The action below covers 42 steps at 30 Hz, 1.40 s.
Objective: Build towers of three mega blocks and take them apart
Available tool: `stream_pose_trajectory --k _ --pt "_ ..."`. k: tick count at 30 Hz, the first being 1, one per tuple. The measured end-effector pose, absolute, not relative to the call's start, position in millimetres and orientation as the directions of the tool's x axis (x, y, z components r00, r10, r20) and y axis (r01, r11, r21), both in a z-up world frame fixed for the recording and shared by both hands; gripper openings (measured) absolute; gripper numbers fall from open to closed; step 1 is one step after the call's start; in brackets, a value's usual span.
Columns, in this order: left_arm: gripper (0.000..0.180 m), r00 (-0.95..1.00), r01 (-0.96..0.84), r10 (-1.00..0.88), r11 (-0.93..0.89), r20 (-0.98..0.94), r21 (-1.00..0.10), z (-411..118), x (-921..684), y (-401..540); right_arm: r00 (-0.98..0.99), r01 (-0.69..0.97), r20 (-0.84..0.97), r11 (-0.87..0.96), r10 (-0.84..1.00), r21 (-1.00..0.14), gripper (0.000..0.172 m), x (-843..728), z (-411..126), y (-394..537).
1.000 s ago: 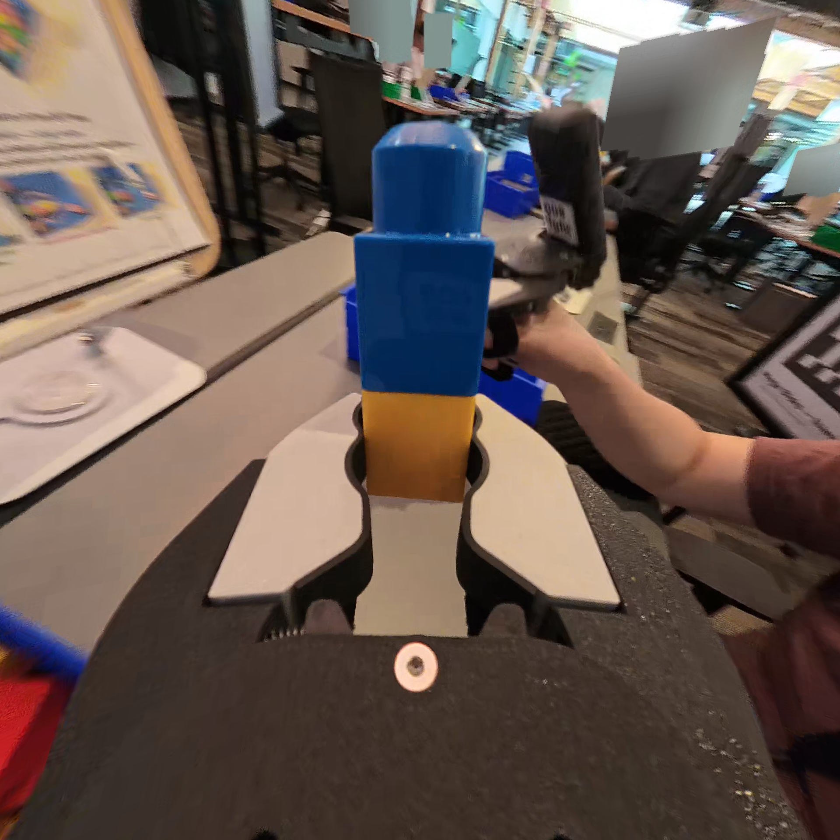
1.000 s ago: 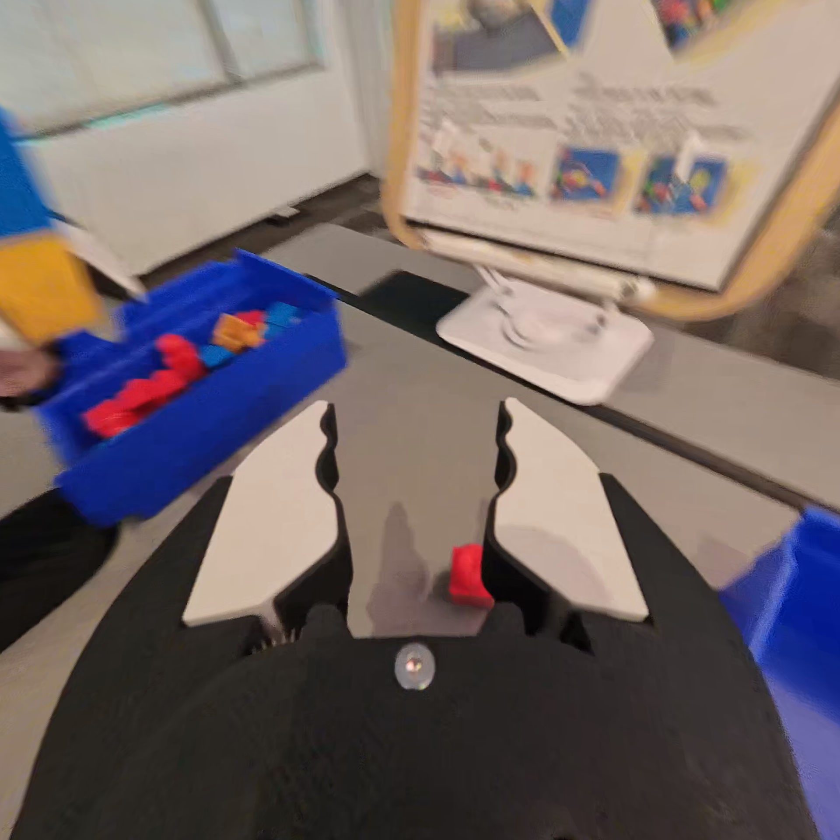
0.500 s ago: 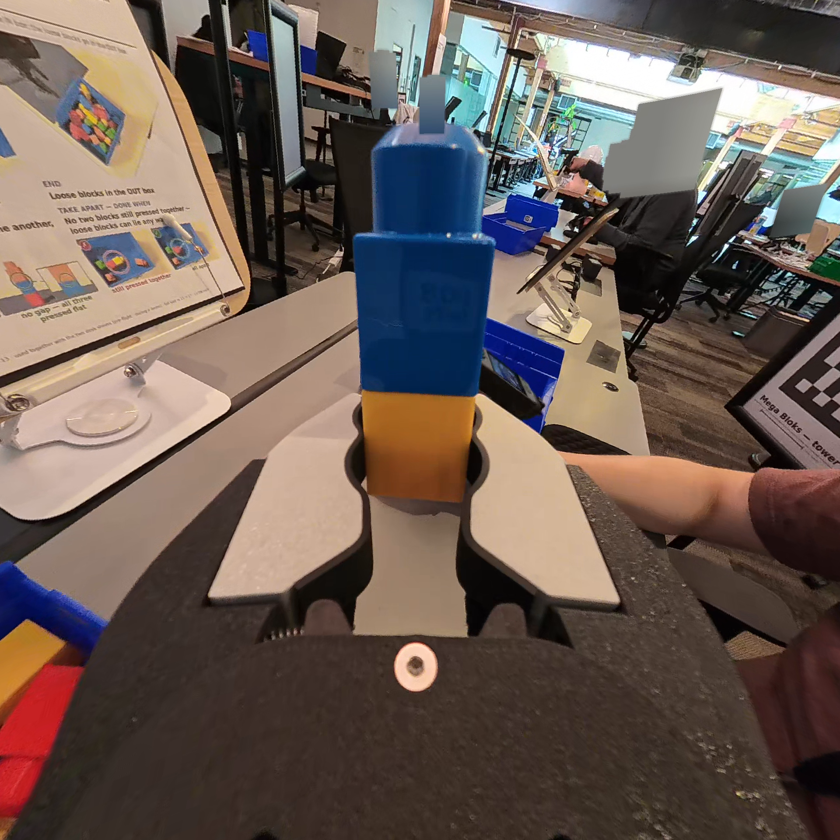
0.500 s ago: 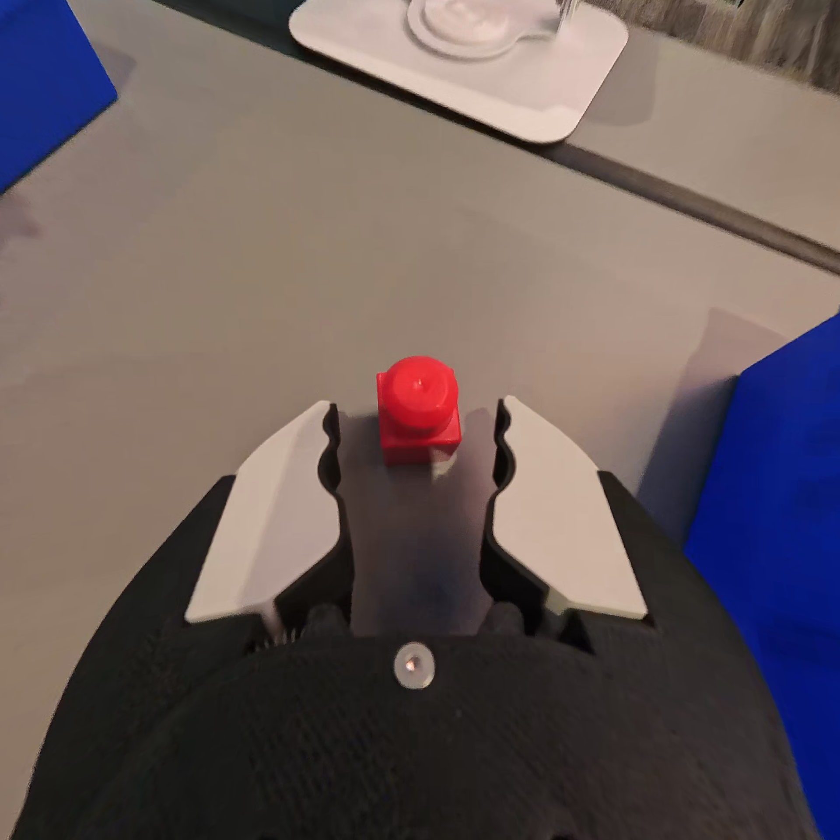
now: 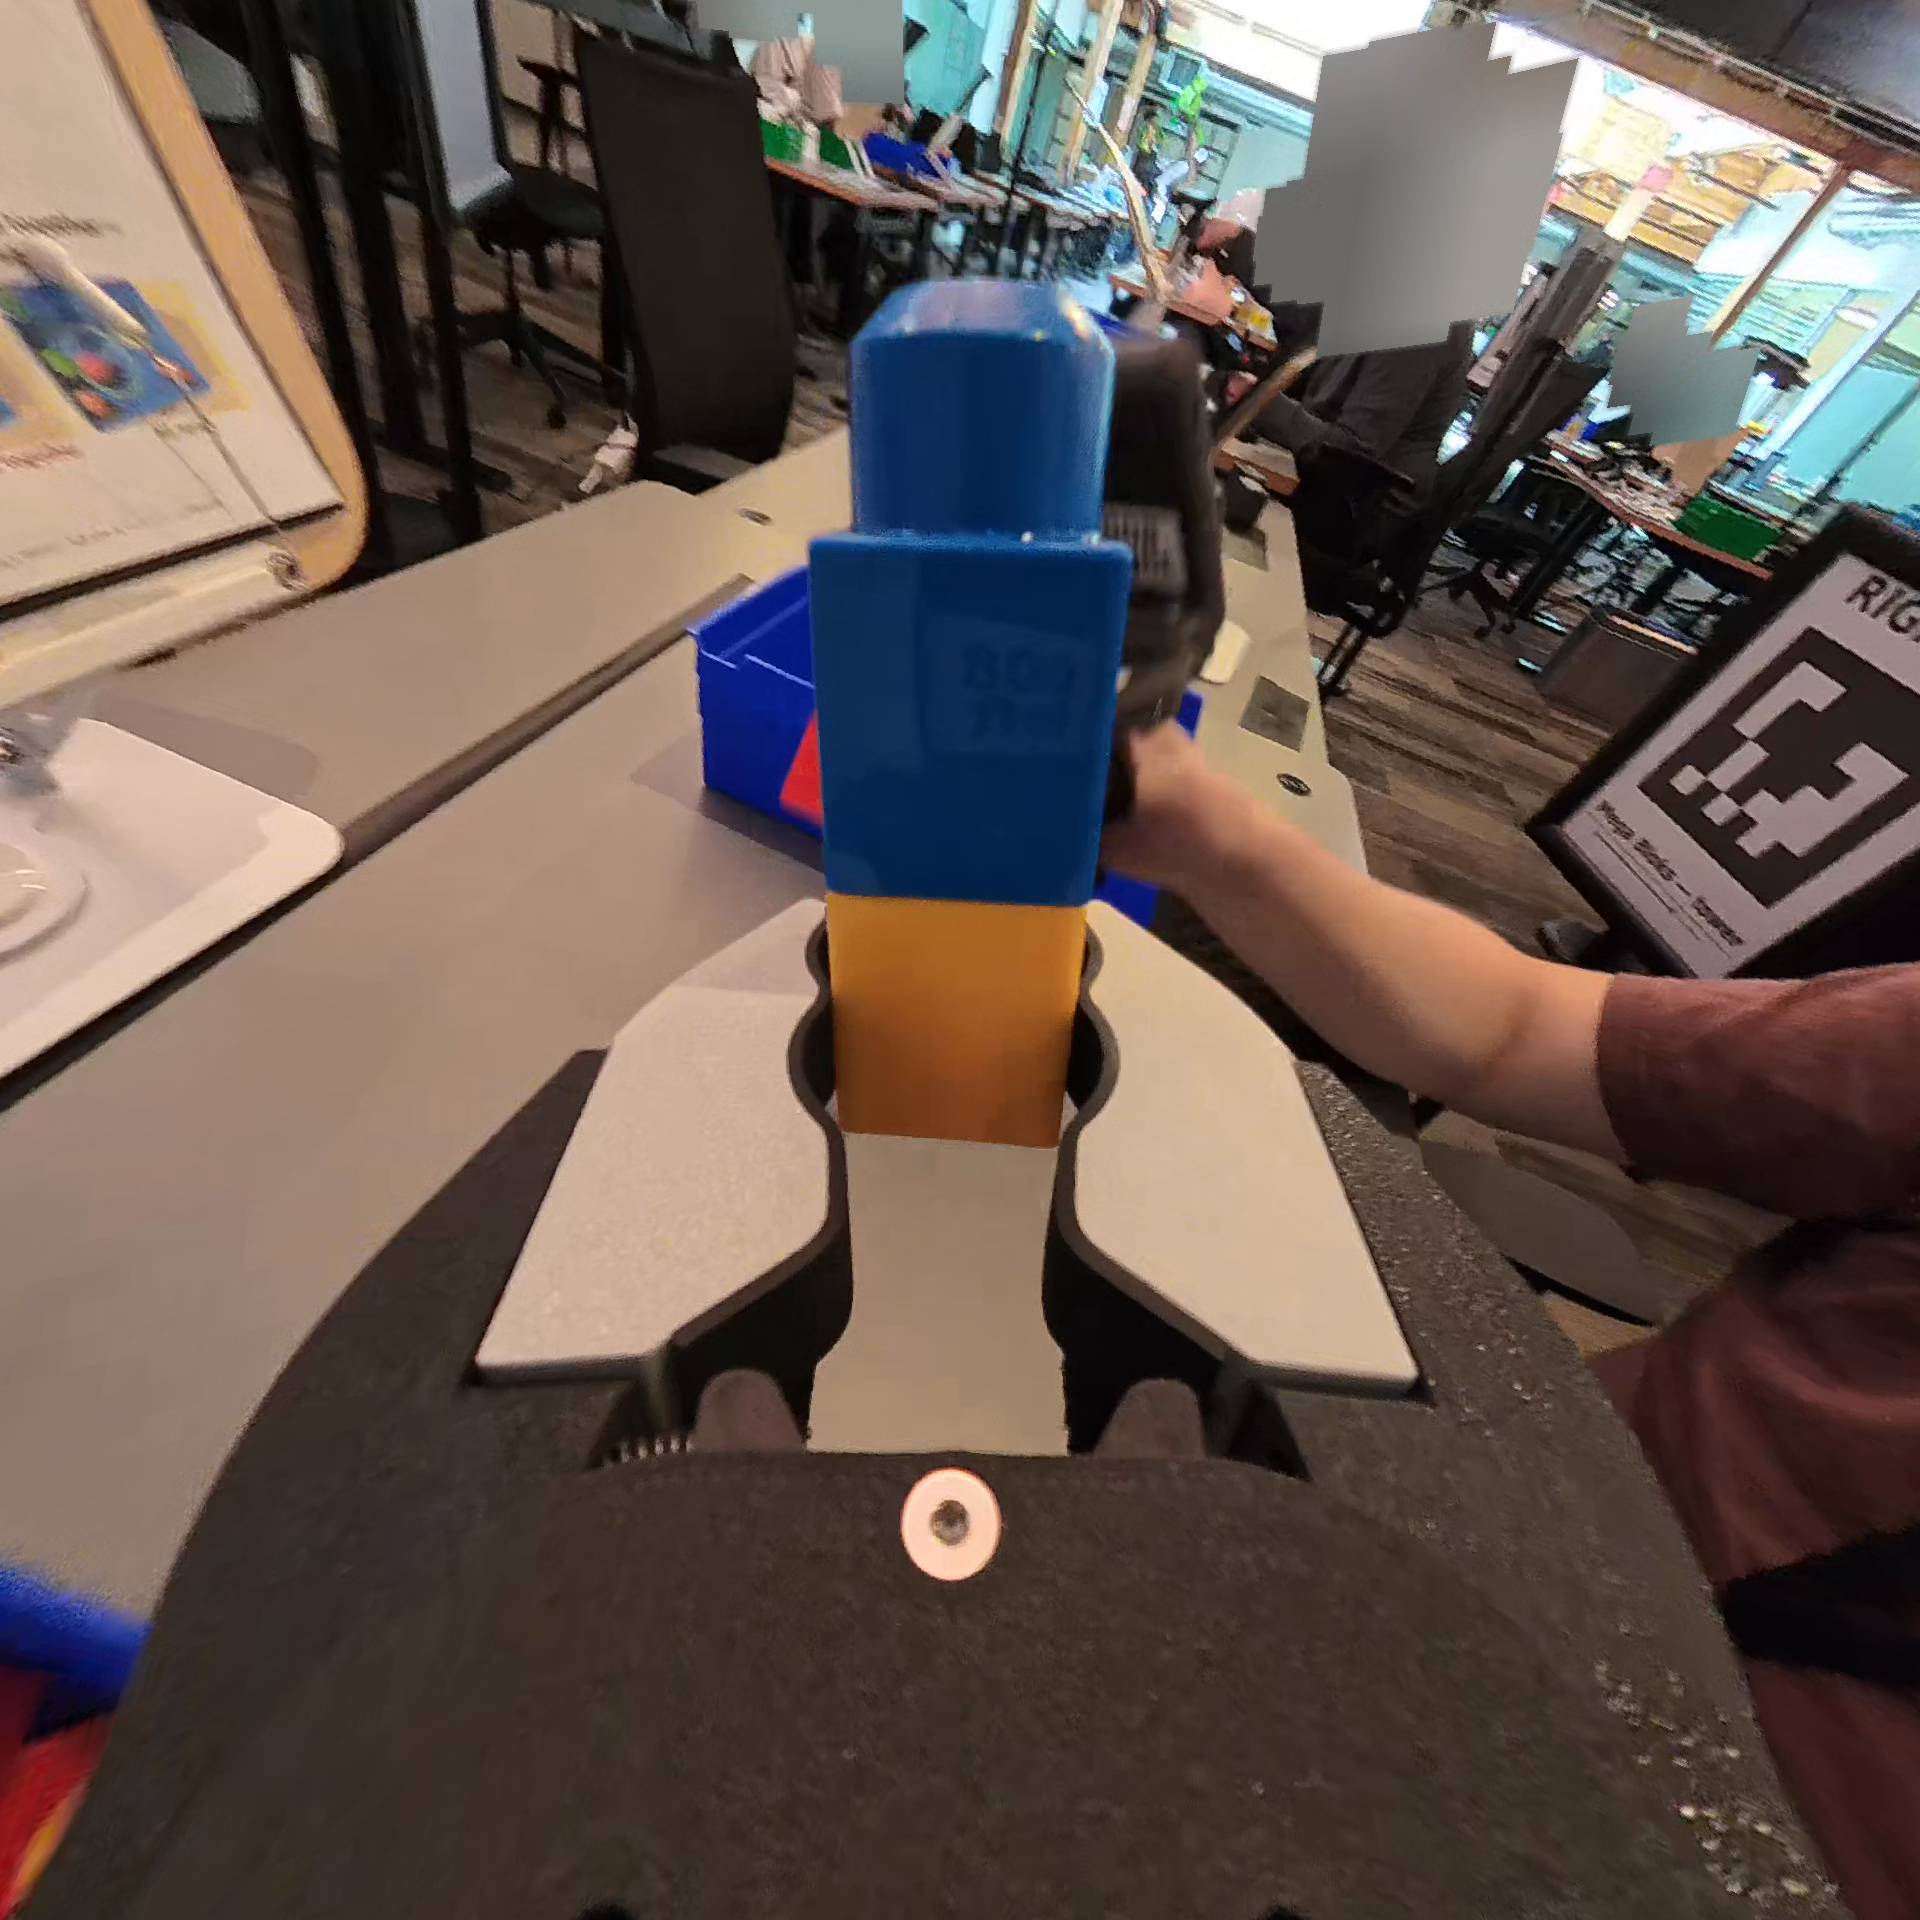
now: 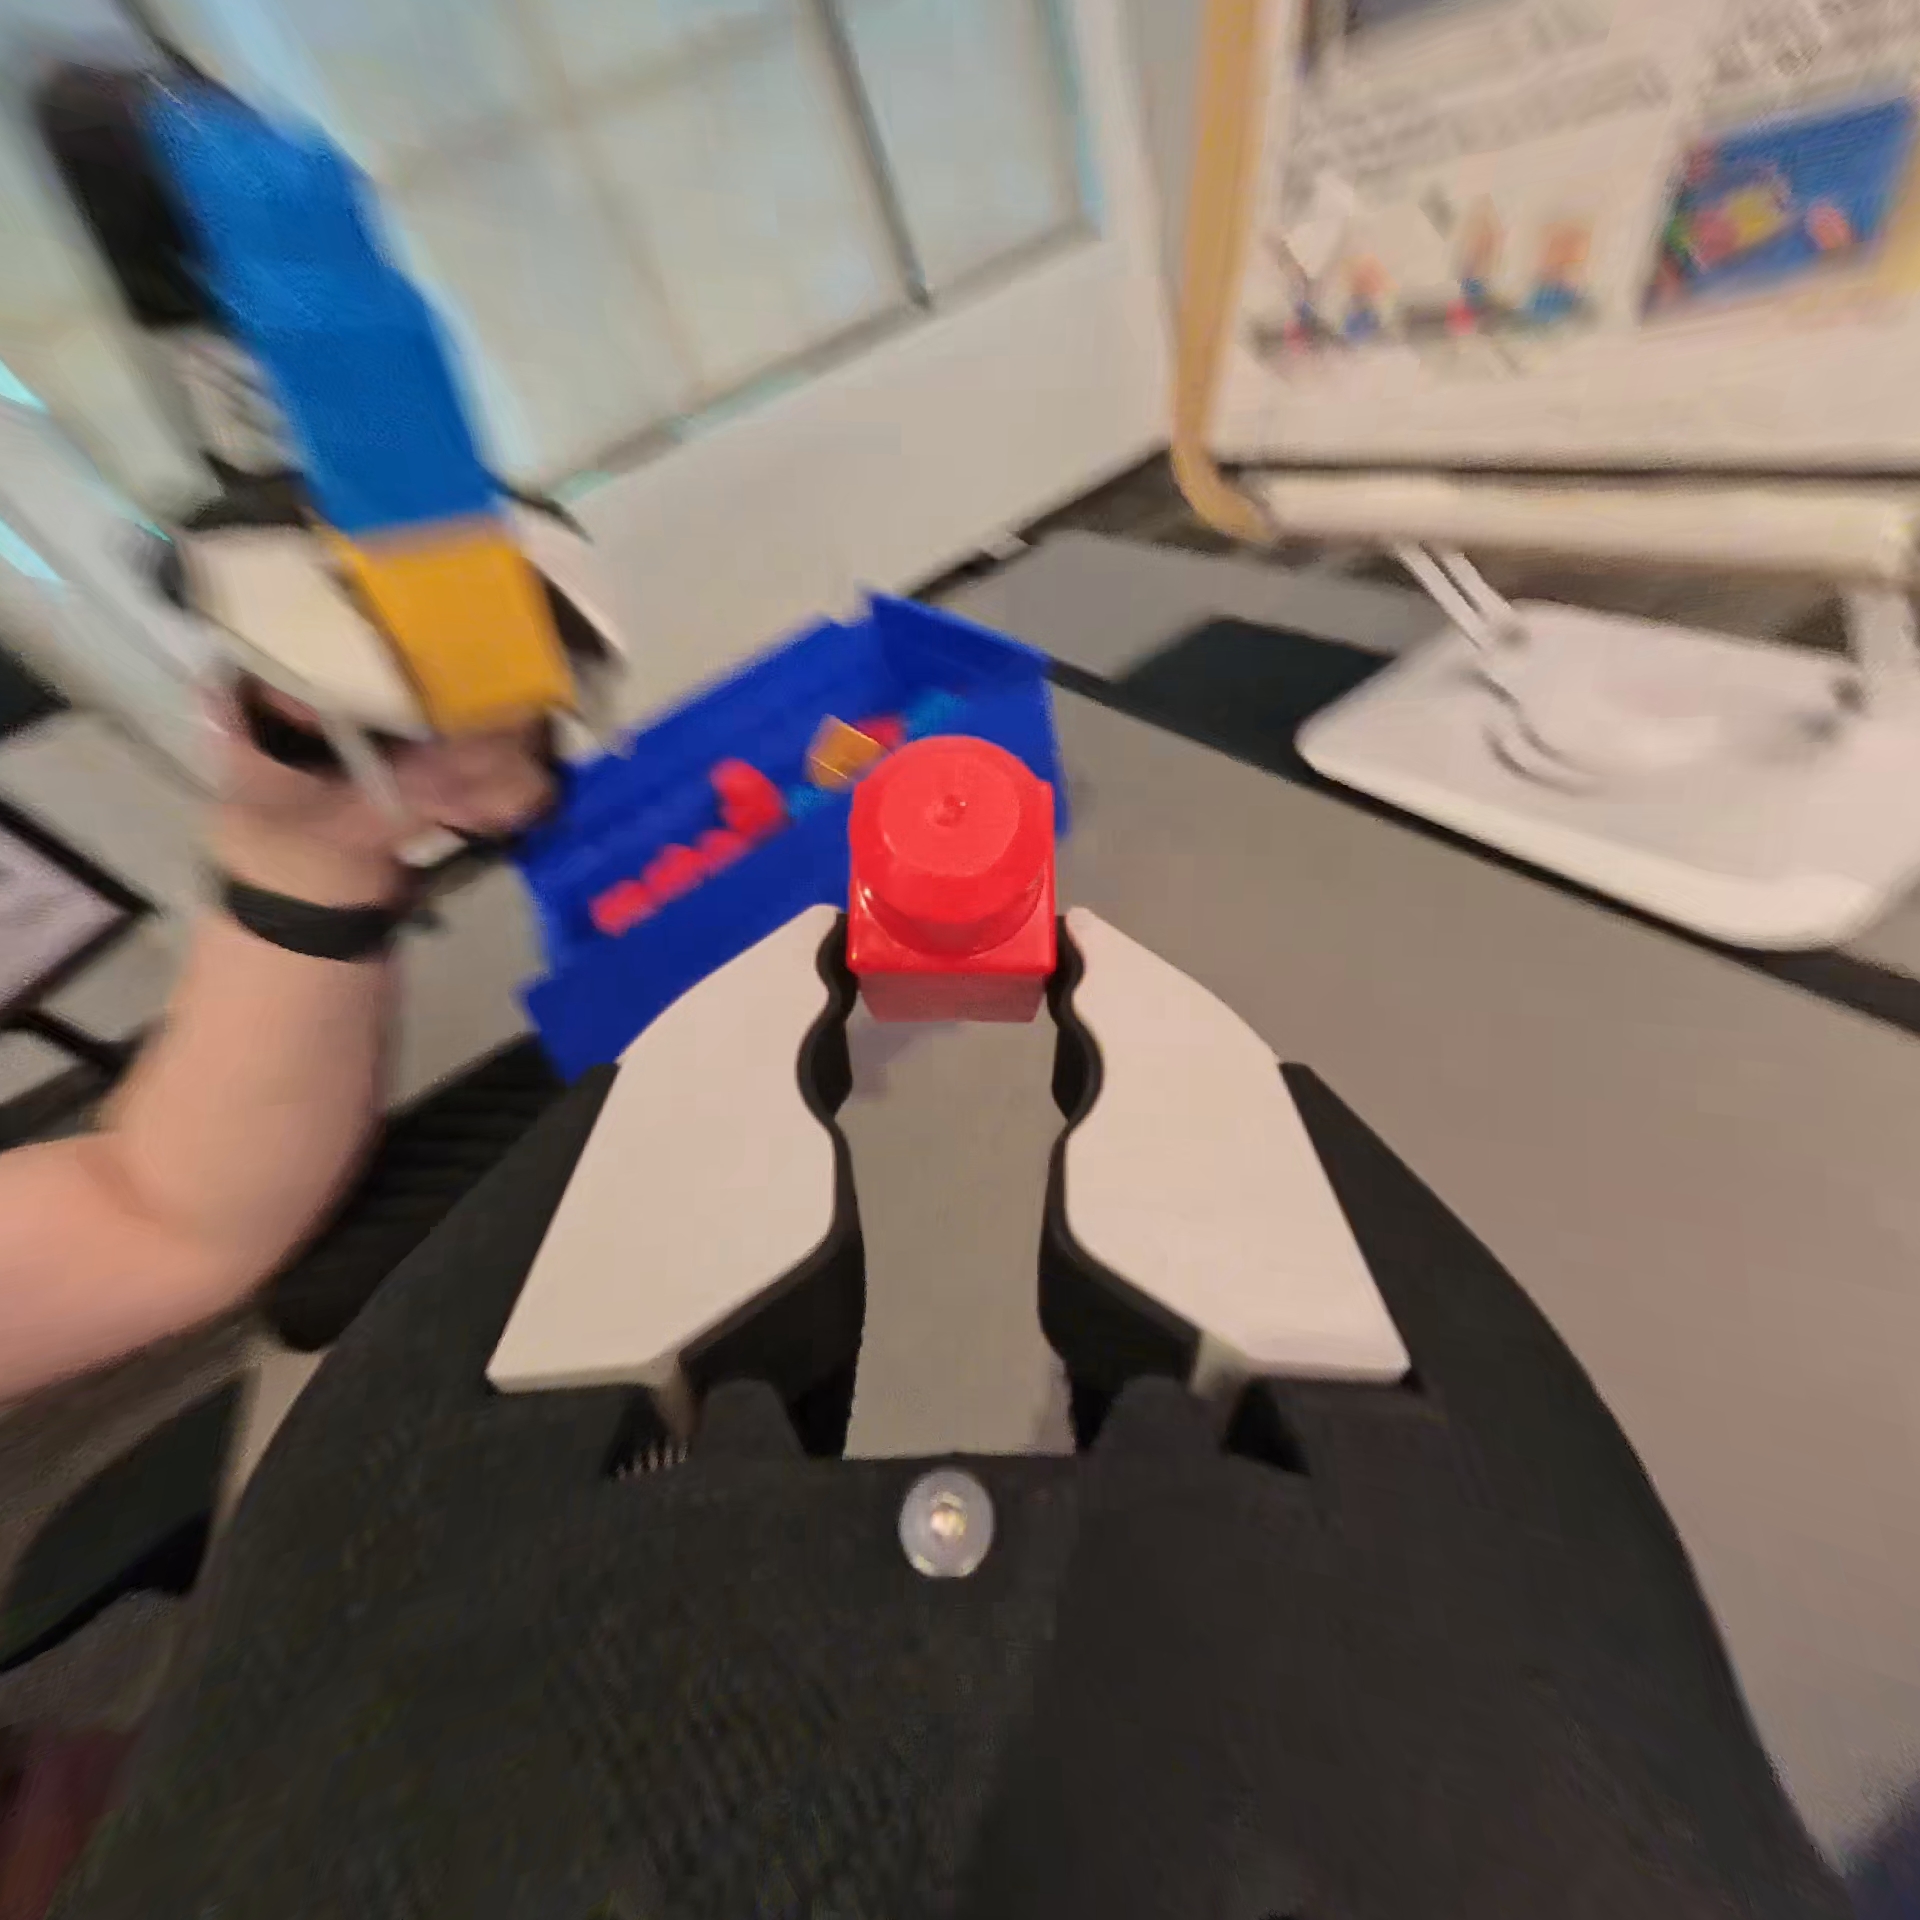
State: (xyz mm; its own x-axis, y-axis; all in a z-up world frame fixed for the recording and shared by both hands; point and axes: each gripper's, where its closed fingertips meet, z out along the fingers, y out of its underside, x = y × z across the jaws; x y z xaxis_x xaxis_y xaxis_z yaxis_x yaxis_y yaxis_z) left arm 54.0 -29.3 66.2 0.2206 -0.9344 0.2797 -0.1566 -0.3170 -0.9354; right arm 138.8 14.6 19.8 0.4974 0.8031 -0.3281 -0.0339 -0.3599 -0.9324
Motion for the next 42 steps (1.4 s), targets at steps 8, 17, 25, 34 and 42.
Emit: stream_pose_trajectory --k 8,17,25,34,42 --pt "0.041 -0.028 -0.375 -0.933 -0.324 0.36 -0.869 23.1 102.6 -78.6 0.039 -0.086 -0.276 -0.271 0.96 -0.959 0.037 135.8 126.6 -49.0" --pt "0.041 -0.029 -0.483 -0.94 -0.285 0.341 -0.828 -1.4 119.6 -91.2 0.002 0.136 -0.309 -0.306 0.951 -0.942 0.037 131.6 87.1 -62.2" --pt "0.041 -0.004 -0.525 -0.952 -0.259 0.307 -0.81 -6.4 116.9 -92.5 0.081 0.24 -0.31 -0.321 0.947 -0.916 0.037 126.7 75.2 -67.9" --pt "0.041 0.016 -0.579 -0.946 -0.274 0.325 -0.768 -16.8 110.3 -92.7 0.148 0.317 -0.281 -0.315 0.948 -0.895 0.037 123.5 61.0 -67.4" --pt "0.041 0.0 -0.394 -0.933 -0.33 0.36 -0.858 19.0 112.5 -83.6 0.16 0.092 -0.247 -0.263 0.956 -0.96 0.059 113.5 90.2 -53.2"
